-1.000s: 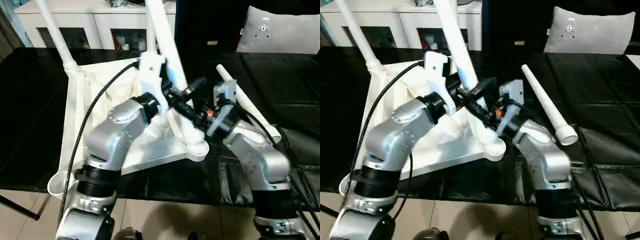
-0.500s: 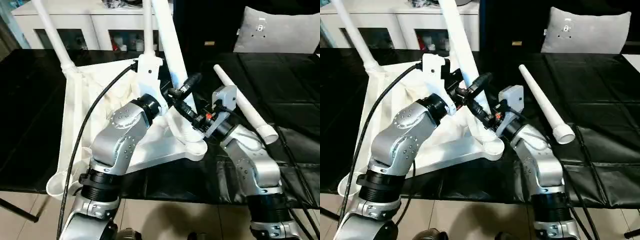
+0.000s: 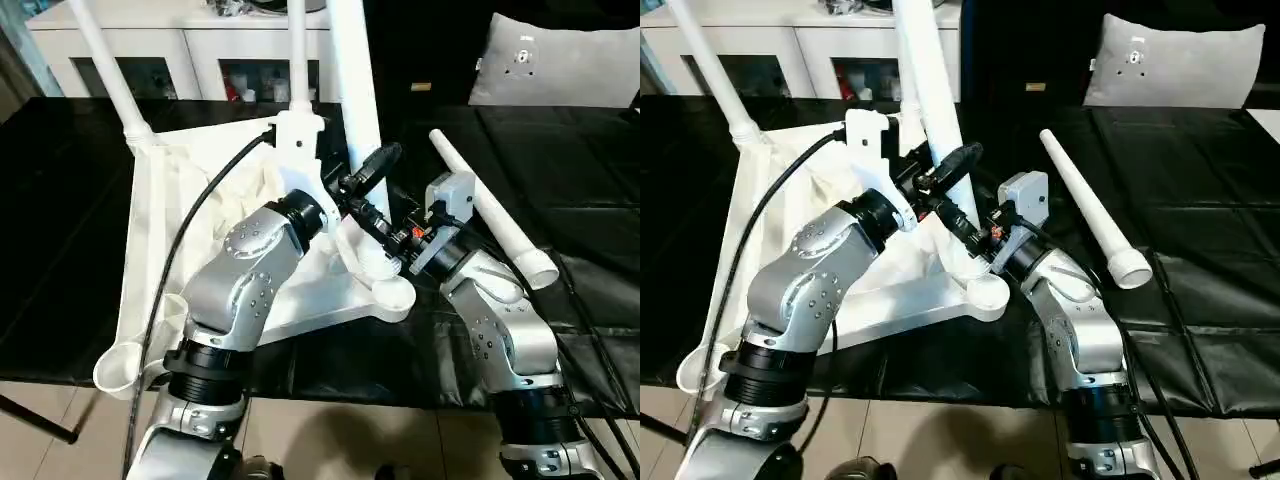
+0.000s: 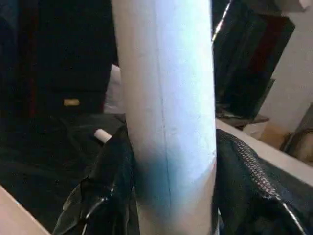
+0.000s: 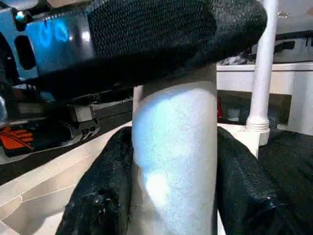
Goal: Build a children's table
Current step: Pick table leg
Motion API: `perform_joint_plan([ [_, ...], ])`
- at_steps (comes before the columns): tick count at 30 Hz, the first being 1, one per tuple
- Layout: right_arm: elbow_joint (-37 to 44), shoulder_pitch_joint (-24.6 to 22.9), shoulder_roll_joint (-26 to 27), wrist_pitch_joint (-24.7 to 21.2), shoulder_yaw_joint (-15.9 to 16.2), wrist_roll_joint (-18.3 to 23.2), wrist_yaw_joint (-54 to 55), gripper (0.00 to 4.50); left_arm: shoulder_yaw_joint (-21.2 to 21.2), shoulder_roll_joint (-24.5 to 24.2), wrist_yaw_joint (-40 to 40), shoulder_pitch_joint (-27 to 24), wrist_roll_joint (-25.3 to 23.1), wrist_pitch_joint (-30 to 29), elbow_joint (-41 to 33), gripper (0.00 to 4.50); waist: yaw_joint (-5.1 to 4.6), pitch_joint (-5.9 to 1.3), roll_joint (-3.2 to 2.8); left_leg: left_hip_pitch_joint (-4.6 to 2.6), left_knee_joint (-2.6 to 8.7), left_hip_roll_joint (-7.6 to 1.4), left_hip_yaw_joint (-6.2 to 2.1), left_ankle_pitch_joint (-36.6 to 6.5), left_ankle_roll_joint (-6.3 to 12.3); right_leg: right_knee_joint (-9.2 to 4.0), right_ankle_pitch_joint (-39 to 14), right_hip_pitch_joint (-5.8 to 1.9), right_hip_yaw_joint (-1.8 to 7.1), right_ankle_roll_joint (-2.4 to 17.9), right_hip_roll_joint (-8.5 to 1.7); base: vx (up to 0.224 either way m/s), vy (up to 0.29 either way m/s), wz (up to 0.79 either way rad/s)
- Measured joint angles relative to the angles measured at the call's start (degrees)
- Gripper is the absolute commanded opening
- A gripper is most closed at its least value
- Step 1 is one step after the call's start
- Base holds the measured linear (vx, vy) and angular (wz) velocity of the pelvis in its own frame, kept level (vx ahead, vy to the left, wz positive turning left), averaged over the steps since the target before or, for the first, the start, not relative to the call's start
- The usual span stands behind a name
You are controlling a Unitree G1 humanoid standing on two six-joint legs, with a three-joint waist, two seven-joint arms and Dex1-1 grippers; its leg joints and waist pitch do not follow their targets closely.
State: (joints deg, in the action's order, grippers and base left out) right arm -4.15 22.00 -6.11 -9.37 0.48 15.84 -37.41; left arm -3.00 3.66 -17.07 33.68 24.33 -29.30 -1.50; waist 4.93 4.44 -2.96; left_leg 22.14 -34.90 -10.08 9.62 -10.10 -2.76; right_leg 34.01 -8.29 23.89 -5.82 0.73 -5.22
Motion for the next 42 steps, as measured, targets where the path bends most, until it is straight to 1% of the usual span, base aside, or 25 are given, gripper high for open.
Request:
perform_joint_plan([
  [4, -0.48, 0.01, -0.31, 0.25, 0.06, 0.0, -0.1, 1.87, 3.27, 2.2, 1.71, -0.14, 3.72, -3.57, 0.01, 1.91, 0.03, 0.0, 0.0, 0.0, -0.01, 0.0, 0.0, 0.0, 0.0, 0.01, 0.0, 0.0, 0.0, 0.0, 0.0, 0.0, 0.0, 0.0],
  [7, -0.49, 0.4, -0.35, 0.29, 0.1, -0.12, -0.07, 1.87, 5.52, 3.66, 3.5, -0.11, 5.95, -4.37, 0.09, 1.91, 0.06, 0.0, 0.0, 0.01, -0.02, 0.0, 0.0, 0.0, 0.0, 0.01, 0.0, 0.0, 0.0, 0.0, 0.0, 0.0, 0.0, 0.0],
  [16, -0.94, 0.5, -0.48, 0.55, 0.85, -0.51, 0.46, 1.87, 5.58, 3.16, 3.76, -0.01, 5.77, -5.01, 0.08, 1.85, 0.06, 0.0, 0.0, 0.01, -0.02, 0.0, 0.0, 0.0, 0.01, 0.0, 0.0, 0.0, 0.0, 0.0, 0.0, 0.0, 0.0, 0.0],
  [18, -1.1, 0.55, -0.3, 0.44, 0.86, -0.52, 1.26, 2.56, 5.35, 2.86, 3.88, 0.08, 5.16, -5.01, 0.09, 1.85, 0.03, 0.0, 0.0, 0.01, -0.02, 0.0, 0.0, 0.0, 0.0, 0.0, 0.0, 0.01, -0.01, 0.0, 0.0, 0.0, 0.0, 0.0],
  [20, -1.22, 1.0, -0.31, -0.32, 1.06, -0.42, 1.13, 2.56, 5.3, 2.41, 4.28, 0.23, 4.73, -4.95, 0.19, 1.85, 0.05, 0.0, 0.0, 0.01, -0.02, 0.0, 0.0, 0.0, 0.01, 0.0, 0.0, 0.01, 0.0, 0.0, 0.0, 0.0, 0.0, 0.0],
  [22, -1.2, 1.46, -0.43, -1.31, 1.01, 0.11, 0.92, 2.88, 5.29, 1.99, 4.62, 0.82, 4.55, -4.7, 0.72, 1.85, 0.06, 0.0, 0.0, 0.01, -0.02, 0.0, 0.0, 0.0, 0.01, 0.0, 0.0, 0.0, 0.0, 0.0, 0.0, 0.0, 0.0, 0.0],
  [23, -1.19, 1.69, -0.64, -1.76, 1.04, 0.24, 0.77, 2.88, 5.32, 1.54, 4.63, 1.24, 4.49, -4.64, 1.15, 1.85, 0.07, 0.0, 0.0, 0.0, -0.02, 0.0, 0.0, 0.0, 0.0, 0.0, 0.0, 0.0, 0.0, 0.0, 0.0, 0.0, 0.0, 0.0],
  [24, -1.11, 1.73, -1.0, -2.05, 1.03, 0.37, 0.57, 3.0, 5.52, 1.0, 4.71, 1.79, 4.23, -4.55, 1.68, 1.85, 0.07, 0.0, 0.0, 0.0, -0.03, 0.0, 0.0, 0.0, 0.0, 0.01, 0.0, -0.01, 0.0, 0.0, 0.0, 0.0, 0.0, 0.0],
  [26, -0.59, 1.72, -1.73, -4.77, 0.43, 2.77, -0.67, 3.16, 6.04, -1.03, 4.39, 2.58, 3.37, -4.2, 2.21, 1.85, 0.04, 0.0, 0.0, -0.01, -0.02, 0.0, 0.0, 0.0, 0.01, 0.02, 0.01, -0.01, 0.0, 0.0, 0.0, 0.0, 0.0, 0.0],
  [27, -0.3, 1.72, -2.01, -5.85, -0.18, 3.93, -1.02, 3.16, 6.34, -1.63, 4.11, 2.7, 3.03, -4.11, 2.46, 1.85, 0.02, 0.0, 0.0, -0.01, -0.02, 0.0, 0.0, 0.0, 0.01, 0.01, 0.01, -0.01, 0.0, -0.01, 0.0, 0.0, 0.0, 0.0],
  [28, 0.28, 1.72, -3.07, -7.45, -0.58, 5.51, -2.22, 3.36, 6.73, -2.48, 3.69, 2.77, 2.94, -4.11, 2.88, 1.85, 0.1, 0.0, 0.0, 0.0, -0.02, 0.0, 0.0, 0.0, 0.01, 0.01, 0.01, 0.0, 0.0, 0.0, 0.0, 0.0, 0.0, 0.0],
  [30, 1.45, 1.72, -4.38, -9.13, -1.08, 7.1, -3.3, 3.47, 7.11, -3.11, 3.28, 2.81, 2.96, -4.21, 3.38, 1.85, 0.18, 0.0, 0.0, 0.02, -0.03, 0.0, 0.0, 0.0, 0.01, 0.01, 0.01, 0.0, 0.0, 0.0, 0.0, 0.0, 0.0, 0.0],
  [31, 2.04, 1.79, -5.33, -11.42, -1.38, 8.16, -3.82, 3.54, 7.2, -3.5, 2.91, 3.03, 2.98, -4.52, 3.83, 1.85, 0.24, 0.0, 0.0, 0.01, -0.03, 0.0, 0.0, 0.0, 0.02, 0.02, 0.01, -0.01, 0.0, 0.01, 0.0, 0.0, 0.0, 0.0],
  [32, 2.11, 1.82, -6.21, -13.18, -1.63, 8.92, -4.24, 3.77, 7.21, -3.85, 2.64, 3.2, 3.02, -4.74, 4.08, 1.85, 0.35, -0.01, 0.01, 0.02, -0.03, 0.0, -0.01, 0.0, 0.02, 0.02, 0.02, -0.02, 0.0, 0.01, 0.0, 0.0, 0.0, 0.0],
  [34, 2.0, 2.02, -7.2, -16.18, -3.11, 10.37, -4.35, 3.86, 7.48, -4.94, 1.76, 3.5, 3.26, -5.61, 4.14, 1.85, 0.36, -0.01, 0.01, 0.02, -0.04, 0.0, 0.0, 0.0, 0.02, 0.04, 0.02, 0.0, 0.0, 0.02, 0.0, 0.0, 0.0, 0.0],
  [37, 1.52, 3.47, -9.58, -19.26, -5.32, 12.06, -4.52, 4.1, 7.6, -6.53, -0.68, 3.72, 4.91, -7.19, 4.15, 1.85, 0.37, -0.01, 0.01, 0.0, -0.08, 0.0, 0.0, 0.0, 0.02, 0.07, 0.02, -0.02, 0.0, 0.02, 0.0, 0.0, 0.0, 0.0],
  [39, 1.53, 3.83, -12.02, -20.99, -5.52, 13.35, -6.19, 4.19, 7.55, -7.54, -2.56, 3.76, 5.84, -8.69, 4.14, 1.85, 0.38, -0.01, 0.01, 0.0, -0.1, 0.0, 0.0, 0.0, 0.02, 0.08, 0.03, -0.03, 0.0, 0.02, 0.0, 0.0, 0.0, 0.0],
  [40, 1.48, 3.92, -13.86, -24.04, -5.61, 14.73, -7.6, 4.19, 7.57, -8.56, -4.02, 3.81, 6.86, -9.97, 4.14, 1.85, 0.39, -0.01, 0.01, -0.01, -0.11, 0.0, 0.0, 0.0, 0.02, 0.09, 0.02, -0.03, 0.0, 0.02, 0.0, 0.0, 0.0, 0.0],
  [42, 1.13, 3.98, -15.59, -26.84, -5.86, 16.11, -9.16, 4.19, 7.93, -9.65, -5.37, 4.01, 8.01, -11.47, 4.14, 1.85, 0.43, -0.01, 0.01, -0.01, -0.11, 0.0, 0.0, 0.01, 0.03, 0.11, 0.03, -0.01, 0.0, 0.03, 0.0, 0.0, 0.0, 0.0],
])
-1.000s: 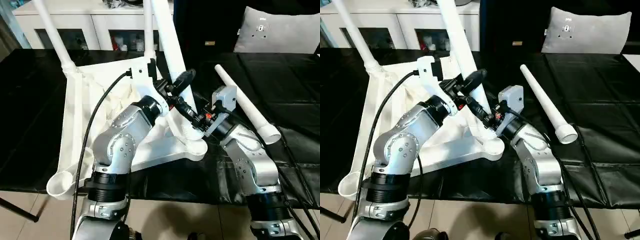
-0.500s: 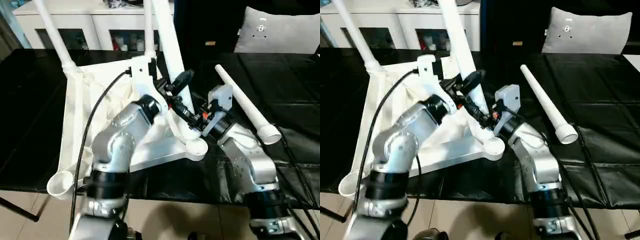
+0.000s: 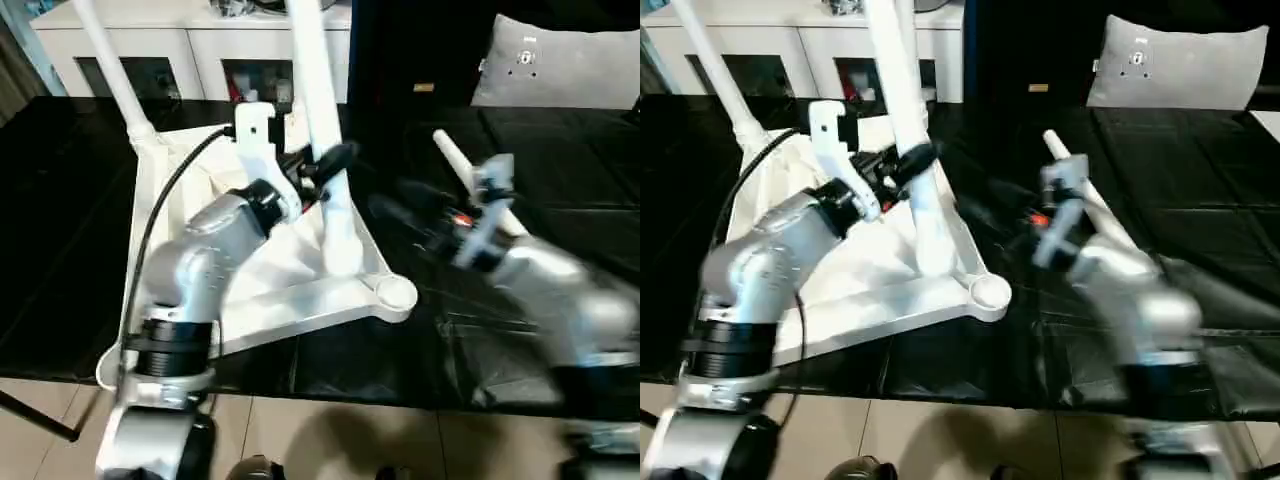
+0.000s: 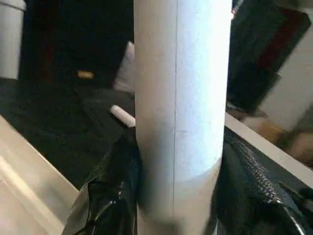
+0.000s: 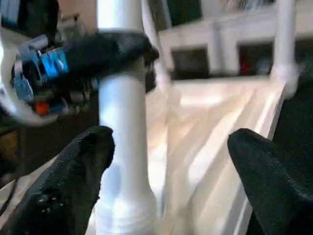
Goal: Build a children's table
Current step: Pick table leg
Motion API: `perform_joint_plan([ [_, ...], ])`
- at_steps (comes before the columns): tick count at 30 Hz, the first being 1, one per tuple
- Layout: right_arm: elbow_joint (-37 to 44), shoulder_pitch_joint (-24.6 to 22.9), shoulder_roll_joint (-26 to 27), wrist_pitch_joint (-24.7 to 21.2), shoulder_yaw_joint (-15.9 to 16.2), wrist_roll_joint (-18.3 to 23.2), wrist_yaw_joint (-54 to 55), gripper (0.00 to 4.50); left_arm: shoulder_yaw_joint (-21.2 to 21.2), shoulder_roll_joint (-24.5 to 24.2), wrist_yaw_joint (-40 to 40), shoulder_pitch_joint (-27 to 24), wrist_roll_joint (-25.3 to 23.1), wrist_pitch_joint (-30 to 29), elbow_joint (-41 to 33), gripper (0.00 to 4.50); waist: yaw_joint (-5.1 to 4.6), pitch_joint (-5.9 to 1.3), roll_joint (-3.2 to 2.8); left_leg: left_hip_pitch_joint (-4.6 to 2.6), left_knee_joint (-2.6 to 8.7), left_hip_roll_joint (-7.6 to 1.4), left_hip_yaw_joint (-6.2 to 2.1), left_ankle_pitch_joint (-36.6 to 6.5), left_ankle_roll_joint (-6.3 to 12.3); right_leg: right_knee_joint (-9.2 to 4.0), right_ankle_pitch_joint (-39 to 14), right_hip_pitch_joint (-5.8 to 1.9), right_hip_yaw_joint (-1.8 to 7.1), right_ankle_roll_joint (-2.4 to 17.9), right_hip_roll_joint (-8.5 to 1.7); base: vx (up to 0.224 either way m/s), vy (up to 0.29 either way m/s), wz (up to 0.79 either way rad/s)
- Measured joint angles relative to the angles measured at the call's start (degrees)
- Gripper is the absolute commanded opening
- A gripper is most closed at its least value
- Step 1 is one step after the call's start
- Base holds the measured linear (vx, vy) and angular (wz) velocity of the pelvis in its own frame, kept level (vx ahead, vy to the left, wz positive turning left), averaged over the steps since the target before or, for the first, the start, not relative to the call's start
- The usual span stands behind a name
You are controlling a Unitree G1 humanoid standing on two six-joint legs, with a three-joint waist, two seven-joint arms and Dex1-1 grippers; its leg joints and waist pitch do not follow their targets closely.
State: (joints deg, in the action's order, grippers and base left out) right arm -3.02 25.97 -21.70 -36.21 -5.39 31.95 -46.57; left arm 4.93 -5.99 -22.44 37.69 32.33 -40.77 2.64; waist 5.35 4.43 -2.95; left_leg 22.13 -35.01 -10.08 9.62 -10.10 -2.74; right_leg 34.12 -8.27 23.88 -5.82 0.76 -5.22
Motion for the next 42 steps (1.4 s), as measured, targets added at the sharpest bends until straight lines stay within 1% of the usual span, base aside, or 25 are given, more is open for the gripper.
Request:
perform_joint_plan([
  [5, 0.31, 0.95, -2.45, -4.28, -0.19, 2.84, -4.69, 4.19, 0.94, -0.6, -3.4, 1.61, 3.85, -2.69, -0.15, 1.85, 0.02, -0.01, 0.02, -0.01, -0.05, 0.0, 0.01, 0.0, 0.0, 0.01, 0.02, -0.02, 0.0, 0.02, 0.0, 0.0, 0.0, 0.0],
  [7, 0.6, 1.03, -3.74, -5.6, -0.13, 4.23, -6.69, 4.19, 1.01, -0.88, -5.24, 1.74, 5.71, -3.68, -0.28, 1.85, 0.23, -0.02, 0.03, -0.01, -0.06, 0.0, 0.01, 0.01, 0.01, 0.02, 0.02, -0.02, 0.0, 0.02, 0.0, 0.0, 0.0, 0.0],
  [9, 0.6, 1.08, -4.31, -6.43, 0.31, 4.67, -7.76, 4.19, 0.81, -1.46, -7.04, 1.75, 6.3, -4.15, -0.48, 1.85, 0.32, -0.02, 0.05, 0.0, -0.07, -0.01, 0.01, 0.02, 0.03, 0.03, 0.02, 0.0, 0.0, 0.03, 0.0, 0.0, 0.0, 0.0],
  [12, 0.82, 1.11, -5.48, -7.58, 1.67, 5.46, -10.23, 4.19, -2.71, -4.82, -12.95, 1.75, 5.46, -3.04, -2.12, 1.85, 0.55, -0.02, 0.05, 0.0, -0.06, -0.02, 0.01, 0.03, 0.04, 0.03, 0.02, 0.0, 0.0, 0.03, 0.0, 0.0, 0.0, 0.0],
  [14, 1.57, 1.3, -5.7, -7.56, 2.58, 5.66, -11.52, 4.19, -5.17, -5.83, -16.64, 1.75, 4.83, -1.45, -3.25, 1.85, 0.8, -0.03, 0.06, -0.01, -0.07, -0.02, 0.02, 0.03, 0.05, 0.03, 0.02, -0.01, 0.01, 0.03, -0.01, 0.0, 0.0, 0.0],
  [16, 2.62, 1.67, -5.83, -6.99, 4.3, 5.4, -12.82, 4.19, -7.31, -6.1, -19.61, 1.77, 4.49, -0.59, -4.25, 1.85, 1.04, -0.04, 0.08, -0.02, -0.08, -0.02, 0.03, 0.03, 0.04, 0.03, 0.02, -0.02, 0.02, 0.03, -0.01, 0.0, 0.0, 0.0],
  [18, 2.89, 1.76, -5.93, -6.73, 5.25, 5.04, -13.57, 4.19, -8.32, -6.29, -21.34, 1.77, 4.49, -0.49, -4.67, 1.85, 1.09, -0.05, 0.1, -0.03, -0.08, -0.02, 0.03, 0.04, 0.04, 0.04, 0.02, -0.02, 0.02, 0.03, -0.01, 0.0, 0.0, 0.0],
  [20, 2.89, 1.74, -6.41, -6.34, 6.76, 4.39, -15.59, 4.19, -9.66, -7.62, -24.79, 1.77, 4.52, -0.22, -5.26, 1.85, 1.11, -0.05, 0.1, -0.03, -0.09, -0.02, 0.04, 0.05, 0.04, 0.04, 0.02, -0.01, 0.02, 0.03, -0.02, 0.0, 0.0, 0.0],
  [25, 2.93, 1.74, -7.66, -5.34, 9.82, 3.53, -18.76, 4.19, -10.46, -7.26, -27.51, 2.98, 5.2, 0.03, -5.69, 1.85, 1.11, -0.06, 0.12, -0.05, -0.14, -0.02, 0.04, 0.05, 0.04, 0.05, 0.02, -0.07, 0.04, 0.03, -0.02, 0.0, 0.0, 0.0],
  [27, 2.93, 1.74, -7.84, -4.39, 10.75, 3.04, -19.29, 4.19, -10.49, -7.23, -28.02, 3.14, 5.33, 0.1, -5.69, 1.85, 1.1, -0.06, 0.12, -0.07, -0.15, -0.02, 0.04, 0.05, 0.04, 0.04, 0.02, -0.09, 0.04, 0.03, -0.02, 0.0, 0.0, 0.0],
  [28, 2.93, 1.75, -7.81, -3.38, 11.21, 2.12, -19.73, 4.19, -10.6, -7.06, -28.27, 3.14, 5.34, 0.14, -5.64, 1.85, 1.1, -0.06, 0.13, -0.07, -0.15, -0.02, 0.04, 0.05, 0.04, 0.05, 0.02, -0.09, 0.04, 0.03, -0.02, 0.0, 0.0, 0.0],
  [30, 2.92, 1.75, -7.57, -2.88, 11.71, 1.76, -20.09, 3.92, -11.05, -6.81, -28.61, 3.14, 5.34, 0.49, -5.6, 1.85, 1.07, -0.07, 0.13, -0.06, -0.16, -0.02, 0.04, 0.05, 0.04, 0.05, 0.02, -0.09, 0.04, 0.03, -0.02, 0.0, 0.0, 0.0],
  [33, 2.9, 1.78, -7.24, -2.18, 12.18, 1.64, -20.19, 3.82, -11.78, -6.79, -29.65, 3.14, 5.13, 1.1, -5.49, 1.85, 1.07, -0.07, 0.14, -0.07, -0.16, -0.02, 0.04, 0.05, 0.05, 0.05, 0.02, -0.09, 0.04, 0.03, -0.02, 0.0, 0.0, 0.0],
  [34, 2.89, 1.79, -7.07, -2.14, 12.23, 1.65, -20.24, 3.58, -12.08, -6.86, -29.87, 3.14, 5.04, 1.22, -5.49, 1.85, 1.08, -0.07, 0.14, -0.07, -0.16, -0.02, 0.04, 0.05, 0.05, 0.06, 0.02, -0.09, 0.04, 0.03, -0.02, 0.0, 0.0, 0.0],
  [35, 2.89, 1.79, -6.99, -2.14, 12.23, 1.67, -20.28, 3.46, -12.28, -6.87, -29.97, 3.14, 4.96, 1.24, -5.49, 1.85, 1.09, -0.07, 0.14, -0.06, -0.16, -0.02, 0.04, 0.05, 0.05, 0.06, 0.02, -0.09, 0.04, 0.03, -0.02, 0.0, 0.0, 0.0],
  [37, 2.89, 1.8, -6.99, -2.16, 12.26, 2.01, -20.91, 3.42, -12.68, -7.02, -30.52, 3.14, 4.37, 1.45, -5.48, 1.85, 1.1, -0.07, 0.15, -0.06, -0.16, -0.02, 0.04, 0.05, 0.05, 0.06, 0.02, -0.09, 0.04, 0.03, -0.02, 0.0, 0.0, 0.0],
  [38, 2.89, 1.83, -6.99, -2.16, 12.27, 2.05, -21.15, 3.29, -12.7, -7.02, -30.63, 3.14, 4.04, 1.59, -5.47, 1.85, 1.1, -0.08, 0.15, -0.06, -0.16, -0.02, 0.04, 0.05, 0.05, 0.06, 0.03, -0.09, 0.04, 0.03, -0.02, 0.0, 0.0, 0.0],
  [39, 2.89, 1.84, -6.99, -2.16, 12.27, 2.07, -21.37, 3.29, -12.7, -7.03, -30.71, 3.14, 3.99, 1.72, -5.41, 1.85, 1.1, -0.08, 0.15, -0.06, -0.16, -0.02, 0.04, 0.05, 0.05, 0.06, 0.02, -0.09, 0.04, 0.03, -0.02, 0.0, 0.0, 0.0],
  [40, 2.89, 1.84, -7.0, -2.2, 12.27, 2.09, -21.53, 3.05, -12.7, -7.03, -30.85, 3.14, 3.97, 1.9, -5.3, 1.85, 1.09, -0.08, 0.15, -0.06, -0.16, -0.02, 0.04, 0.05, 0.05, 0.06, 0.03, -0.09, 0.04, 0.03, -0.02, 0.0, 0.0, 0.0],
  [42, 2.89, 1.83, -7.03, -2.35, 12.27, 2.16, -22.07, 3.01, -12.7, -7.06, -30.96, 3.14, 3.95, 2.12, -5.18, 1.85, 1.09, -0.08, 0.15, -0.07, -0.17, -0.02, 0.04, 0.05, 0.05, 0.06, 0.03, -0.09, 0.04, 0.03, -0.02, 0.0, 0.0, 0.0],
])
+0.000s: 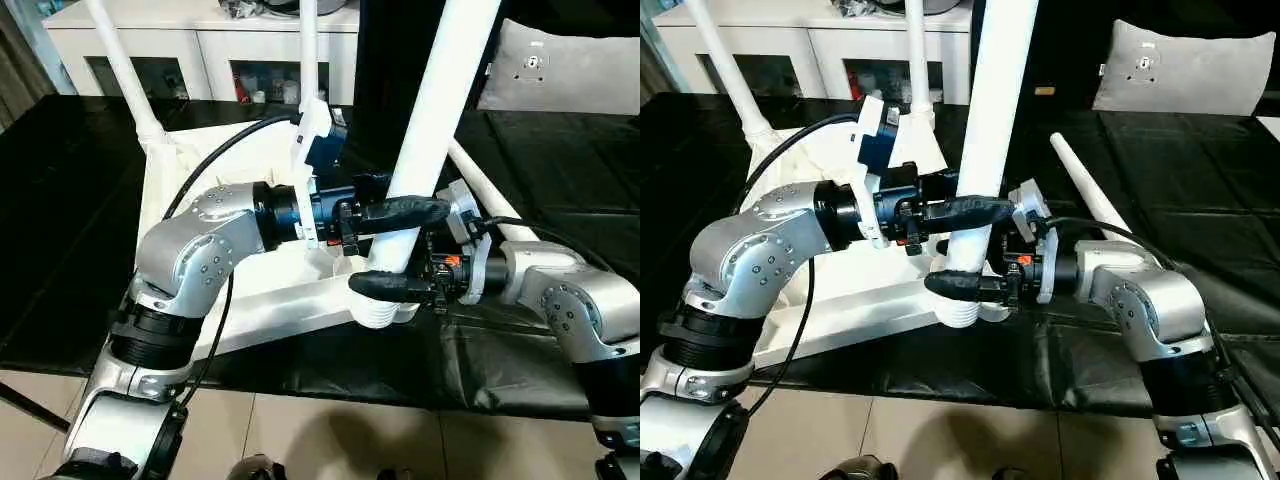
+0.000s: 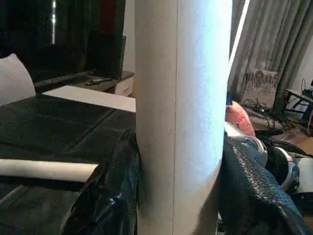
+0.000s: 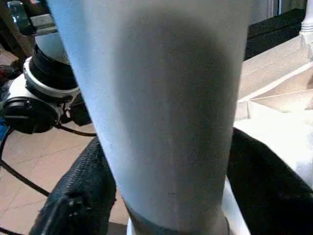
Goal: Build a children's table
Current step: Pick table leg
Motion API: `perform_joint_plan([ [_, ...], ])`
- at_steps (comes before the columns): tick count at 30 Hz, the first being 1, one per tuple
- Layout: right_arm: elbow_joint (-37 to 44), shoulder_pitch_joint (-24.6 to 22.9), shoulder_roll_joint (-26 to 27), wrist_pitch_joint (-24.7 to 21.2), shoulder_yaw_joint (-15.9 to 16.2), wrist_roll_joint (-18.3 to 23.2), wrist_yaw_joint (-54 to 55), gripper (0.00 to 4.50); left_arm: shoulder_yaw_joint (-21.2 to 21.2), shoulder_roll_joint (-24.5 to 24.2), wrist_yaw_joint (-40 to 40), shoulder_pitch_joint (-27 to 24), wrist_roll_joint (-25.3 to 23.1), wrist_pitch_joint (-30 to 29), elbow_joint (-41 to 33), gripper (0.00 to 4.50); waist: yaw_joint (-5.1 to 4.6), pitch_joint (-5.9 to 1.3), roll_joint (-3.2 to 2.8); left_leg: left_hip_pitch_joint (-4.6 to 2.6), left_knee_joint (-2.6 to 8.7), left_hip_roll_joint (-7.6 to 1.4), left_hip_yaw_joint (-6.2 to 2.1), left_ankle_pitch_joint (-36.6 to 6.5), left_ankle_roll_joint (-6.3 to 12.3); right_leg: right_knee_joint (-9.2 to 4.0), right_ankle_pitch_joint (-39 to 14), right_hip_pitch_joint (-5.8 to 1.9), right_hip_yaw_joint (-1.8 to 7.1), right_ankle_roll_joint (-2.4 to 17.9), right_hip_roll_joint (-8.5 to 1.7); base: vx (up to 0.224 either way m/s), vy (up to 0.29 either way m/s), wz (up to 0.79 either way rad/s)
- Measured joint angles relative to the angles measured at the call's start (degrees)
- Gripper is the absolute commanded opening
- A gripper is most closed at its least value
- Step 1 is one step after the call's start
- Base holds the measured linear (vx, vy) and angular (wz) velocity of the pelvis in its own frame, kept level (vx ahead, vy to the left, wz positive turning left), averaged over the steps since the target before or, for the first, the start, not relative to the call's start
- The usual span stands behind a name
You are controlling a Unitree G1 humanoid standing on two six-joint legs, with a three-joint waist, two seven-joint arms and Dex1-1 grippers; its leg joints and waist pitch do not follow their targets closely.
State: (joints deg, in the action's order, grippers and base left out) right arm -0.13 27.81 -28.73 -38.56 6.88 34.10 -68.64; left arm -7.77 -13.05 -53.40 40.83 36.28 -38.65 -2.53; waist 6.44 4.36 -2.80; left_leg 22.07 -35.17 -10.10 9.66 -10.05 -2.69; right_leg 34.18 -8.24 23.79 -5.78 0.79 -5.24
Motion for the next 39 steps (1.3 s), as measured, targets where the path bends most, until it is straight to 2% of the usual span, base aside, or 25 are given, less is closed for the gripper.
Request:
perform_joint_plan([
  [1, 0.0, 0.0, -0.04, -0.13, 0.0, 0.11, -0.29, 2.75, 0.0, -0.01, -0.05, 0.0, 0.0, 0.19, 0.03, 1.85, 0.0, 0.0, 0.0, 0.0, 0.0, 0.0, 0.0, 0.0, 0.0, 0.0, 0.0, 0.0, 0.0, 0.0, 0.0, 0.0, 0.0, 0.0],
  [6, 0.0, 0.0, -0.41, -1.29, -0.02, 1.17, -0.43, 2.44, -0.01, 0.05, -0.85, 0.0, 0.03, 0.36, 0.1, 1.85, 0.01, 0.0, 0.0, 0.0, -0.01, 0.0, 0.0, 0.0, 0.0, 0.0, 0.0, -0.01, 0.0, 0.0, 0.0, 0.0, 0.0, 0.0],
  [8, 0.01, -0.01, -0.44, -1.31, -0.01, 1.24, -0.48, 2.17, -0.01, 0.09, -0.88, 0.0, 0.03, 0.35, 0.12, 1.85, 0.0, 0.0, 0.0, 0.0, -0.01, 0.0, 0.0, 0.0, 0.0, 0.0, 0.0, -0.01, 0.0, 0.0, 0.0, 0.0, 0.0, 0.0],
  [24, 0.06, -0.04, -0.42, -1.39, 0.02, 1.24, -0.57, 2.01, 0.15, 0.2, -0.46, 0.0, 0.29, -0.23, 0.49, 1.85, 0.01, 0.0, 0.0, -0.01, -0.02, 0.0, 0.0, 0.0, 0.01, 0.01, 0.01, -0.02, 0.0, 0.01, 0.0, 0.0, 0.0, 0.0],
  [26, 0.06, -0.09, -0.31, -1.52, 0.04, 1.25, -0.53, 2.01, 0.27, 0.21, 0.07, 0.0, 0.58, -1.18, 0.09, 2.55, 0.01, 0.0, 0.0, 0.0, -0.02, 0.0, 0.0, 0.0, 0.01, 0.02, 0.01, -0.01, 0.0, 0.02, 0.0, 0.0, 0.0, 0.0],
  [28, 0.58, -0.22, 0.19, -2.16, 0.12, 1.6, -0.47, 2.0, 0.53, 0.28, 0.35, -0.29, 1.47, -2.73, -0.98, 2.58, -0.07, 0.0, 0.0, -0.01, -0.02, -0.01, 0.0, 0.0, 0.0, 0.03, 0.01, -0.01, 0.0, 0.02, 0.0, 0.0, 0.0, 0.0],
  [34, 3.12, -1.45, 2.25, -1.93, 0.67, 1.68, 0.96, 1.96, 0.8, 2.32, 1.58, -3.0, 4.1, -5.33, -4.19, 3.11, 0.03, -0.05, 0.06, -0.03, -0.05, -0.01, -0.01, 0.0, 0.0, 0.07, 0.01, -0.03, 0.0, 0.02, 0.0, 0.0, 0.0, 0.0],
  [39, 3.72, -2.55, 3.8, -1.86, 0.89, 1.07, 4.65, 1.95, 0.8, 2.68, 3.19, -4.22, 3.55, -4.97, -4.3, 3.27, -0.03, -0.05, 0.06, -0.03, -0.14, -0.01, -0.01, 0.0, 0.0, 0.05, 0.01, -0.06, 0.0, 0.01, 0.0, 0.0, 0.0, 0.0],
])
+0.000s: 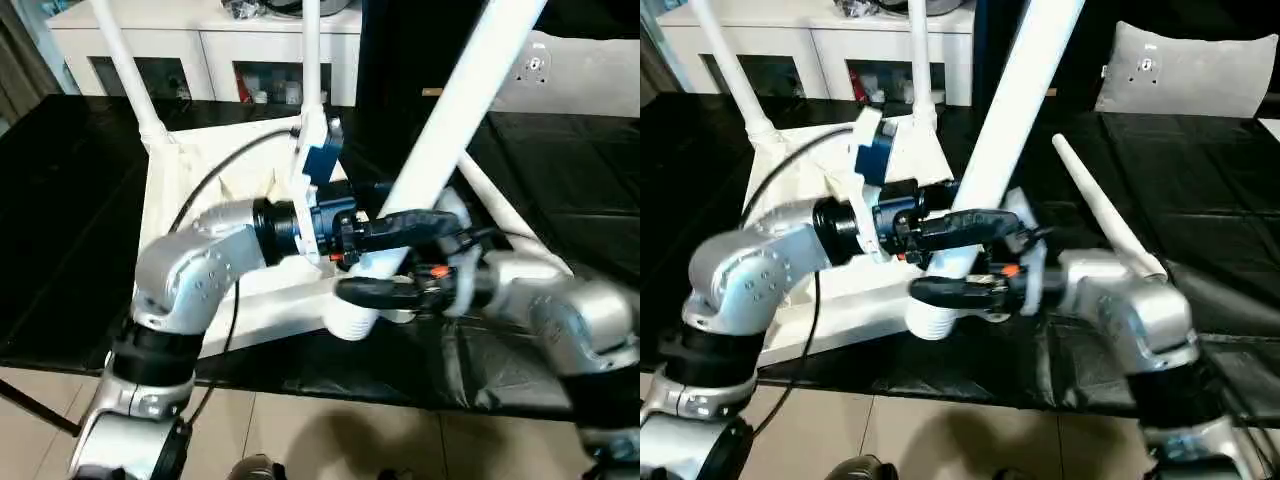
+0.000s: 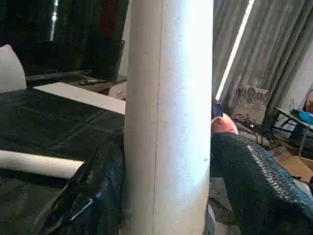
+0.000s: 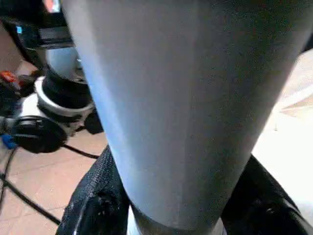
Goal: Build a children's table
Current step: Pick table leg
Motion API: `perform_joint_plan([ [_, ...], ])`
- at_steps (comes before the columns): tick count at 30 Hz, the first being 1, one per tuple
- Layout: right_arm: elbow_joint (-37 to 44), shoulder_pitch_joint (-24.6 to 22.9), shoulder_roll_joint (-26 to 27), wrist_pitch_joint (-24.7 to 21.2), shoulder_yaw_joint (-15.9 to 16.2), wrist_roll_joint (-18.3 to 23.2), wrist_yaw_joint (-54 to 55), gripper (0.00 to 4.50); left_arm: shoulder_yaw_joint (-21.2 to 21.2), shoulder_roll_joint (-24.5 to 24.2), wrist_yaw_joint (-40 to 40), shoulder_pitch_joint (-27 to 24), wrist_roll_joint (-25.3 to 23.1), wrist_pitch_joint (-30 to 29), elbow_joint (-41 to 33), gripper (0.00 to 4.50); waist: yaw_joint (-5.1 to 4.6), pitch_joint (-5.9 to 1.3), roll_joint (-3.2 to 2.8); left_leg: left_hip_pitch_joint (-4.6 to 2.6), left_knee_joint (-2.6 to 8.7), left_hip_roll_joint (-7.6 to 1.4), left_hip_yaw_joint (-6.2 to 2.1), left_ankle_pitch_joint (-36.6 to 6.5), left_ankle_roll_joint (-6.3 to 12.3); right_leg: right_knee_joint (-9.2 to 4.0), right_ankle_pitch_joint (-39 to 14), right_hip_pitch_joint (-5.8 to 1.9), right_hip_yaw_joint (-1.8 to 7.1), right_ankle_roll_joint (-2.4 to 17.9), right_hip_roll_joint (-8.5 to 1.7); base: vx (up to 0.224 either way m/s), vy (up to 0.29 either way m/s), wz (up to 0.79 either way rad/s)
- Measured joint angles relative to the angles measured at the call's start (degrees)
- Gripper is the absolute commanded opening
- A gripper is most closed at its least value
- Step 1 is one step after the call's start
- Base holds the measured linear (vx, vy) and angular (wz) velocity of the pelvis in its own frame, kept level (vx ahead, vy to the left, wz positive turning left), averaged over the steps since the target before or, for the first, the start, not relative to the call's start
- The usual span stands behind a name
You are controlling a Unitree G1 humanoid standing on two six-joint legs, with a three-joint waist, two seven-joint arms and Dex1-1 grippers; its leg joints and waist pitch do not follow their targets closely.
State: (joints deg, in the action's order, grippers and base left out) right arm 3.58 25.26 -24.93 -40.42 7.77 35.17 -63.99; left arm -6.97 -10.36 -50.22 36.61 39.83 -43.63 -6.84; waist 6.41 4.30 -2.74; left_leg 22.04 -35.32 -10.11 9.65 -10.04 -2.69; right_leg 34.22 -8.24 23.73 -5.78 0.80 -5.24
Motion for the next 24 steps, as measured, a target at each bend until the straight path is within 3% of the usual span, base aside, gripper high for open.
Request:
perform_joint_plan([
  [10, 2.17, -2.52, 2.51, 0.02, -1.7, 0.79, 3.07, 1.95, 2.84, 5.07, 3.05, -3.0, 2.78, -0.66, -1.76, 4.08, 0.0, -0.02, 0.03, 0.0, -0.04, 0.0, -0.01, 0.0, 0.0, -0.1, 0.0, -0.09, -0.01, -0.01, 0.0, 0.0, 0.0, 0.0],
  [13, 2.97, -2.44, 4.15, -0.27, -3.5, 2.9, 5.69, 1.95, 9.26, 12.18, 7.71, -2.72, 11.05, -0.15, 0.48, 4.13, 0.07, -0.1, 0.17, 0.02, -0.12, 0.01, 0.0, 0.0, 0.01, -0.11, 0.0, -0.1, -0.02, -0.01, -0.02, 0.0, 0.0, 0.0],
  [17, 3.05, -4.38, 5.8, -0.55, -5.75, 3.29, 10.17, 1.93, 14.88, 14.43, 11.65, -0.75, 17.11, 1.5, 2.14, 4.13, -0.02, -0.34, 0.4, 0.01, -0.12, -0.02, -0.04, -0.01, 0.01, -0.14, 0.0, -0.12, -0.09, -0.02, -0.01, 0.0, 0.0, 0.0],
  [20, 2.96, -5.53, 7.76, -0.57, -7.87, 2.24, 16.07, 1.9, 16.85, 11.83, 13.08, -0.58, 14.35, 3.22, 2.79, 4.13, -0.59, -0.48, 0.23, -0.02, -0.11, 0.0, -0.05, -0.01, 0.01, -0.18, 0.01, -0.13, -0.09, -0.07, -0.01, 0.0, 0.0, 0.0],
  [24, 2.95, -5.49, 8.15, 0.08, -9.92, -0.19, 21.76, 1.9, 12.36, 3.89, 11.6, -3.82, 4.73, 4.15, 2.72, 4.13, -1.39, -0.65, 0.03, -0.05, -0.11, 0.0, -0.09, -0.01, 0.01, -0.3, -0.01, -0.21, -0.09, -0.15, 0.0, 0.0, 0.0, 0.0],
])
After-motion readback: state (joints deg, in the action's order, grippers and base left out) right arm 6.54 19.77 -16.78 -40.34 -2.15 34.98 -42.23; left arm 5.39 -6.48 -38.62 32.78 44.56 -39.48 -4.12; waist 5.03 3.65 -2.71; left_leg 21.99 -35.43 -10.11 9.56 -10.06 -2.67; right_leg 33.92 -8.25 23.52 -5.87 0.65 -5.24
